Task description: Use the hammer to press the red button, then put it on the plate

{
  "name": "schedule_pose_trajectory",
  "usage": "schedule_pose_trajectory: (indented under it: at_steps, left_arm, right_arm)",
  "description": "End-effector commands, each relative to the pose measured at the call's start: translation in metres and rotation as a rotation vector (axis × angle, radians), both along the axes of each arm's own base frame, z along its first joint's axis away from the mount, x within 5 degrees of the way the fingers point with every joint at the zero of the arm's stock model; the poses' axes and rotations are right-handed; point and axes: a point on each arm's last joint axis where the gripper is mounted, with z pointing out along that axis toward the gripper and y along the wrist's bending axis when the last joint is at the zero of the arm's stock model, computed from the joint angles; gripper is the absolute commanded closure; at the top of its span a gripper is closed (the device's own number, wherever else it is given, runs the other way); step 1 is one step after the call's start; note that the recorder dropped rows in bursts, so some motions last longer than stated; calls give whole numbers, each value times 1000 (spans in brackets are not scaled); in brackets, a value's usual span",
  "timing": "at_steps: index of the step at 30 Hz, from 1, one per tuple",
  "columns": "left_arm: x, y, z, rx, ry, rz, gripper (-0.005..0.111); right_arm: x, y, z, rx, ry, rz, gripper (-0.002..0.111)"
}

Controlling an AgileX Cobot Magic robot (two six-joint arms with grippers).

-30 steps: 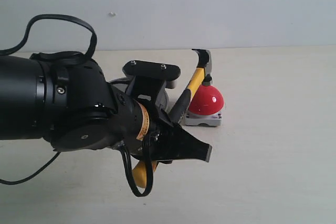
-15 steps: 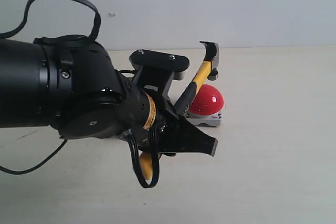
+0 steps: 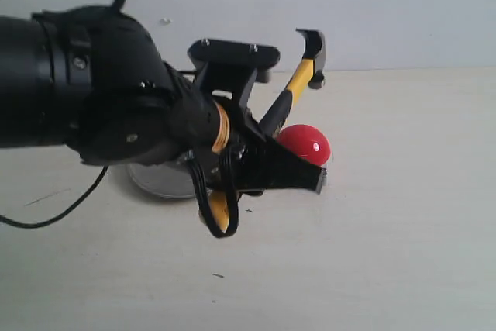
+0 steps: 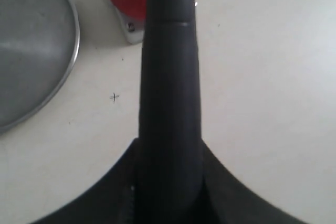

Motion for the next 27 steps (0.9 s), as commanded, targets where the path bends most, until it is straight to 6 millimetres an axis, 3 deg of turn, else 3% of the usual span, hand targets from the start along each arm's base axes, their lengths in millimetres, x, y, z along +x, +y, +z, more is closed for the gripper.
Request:
schedule_pose_trajectory:
  at_steps: [1,4,6,9,12,17,21,23,27]
  left_arm:
    - [4,-2,48,-82,-130,-39,107]
    - [6,-4,51,-88,-139,-43,107]
    - [10,-9,29,-47,-106,-31,107]
    - [12,-18,-43,59,15,-32,107]
    - [14,-18,-74,153,77,-13,107]
    - [19,-18,-9,24,-37,-29,107]
    - [16,-6,41,-88,-125,-30,107]
    - [18,6,56,-134,-139,0,107]
    - [27,25,62,-242,-109,23,107]
  right_arm:
    - [0,0,-1,-6,2,-3,108]
    - [0,0,-1,-6,2,-3,108]
    - [0,0,-1,-6,2,-3,108]
    - [0,0,-1,-6,2,-3,108]
    - [0,0,-1,-6,2,-3,108]
    - [0,0,-1,-6,2,-3,108]
    - [0,0,-1,-6,2,-3,108]
    - [0,0,-1,-6,2,-3,108]
    - [0,0,-1,-6,2,-3,108]
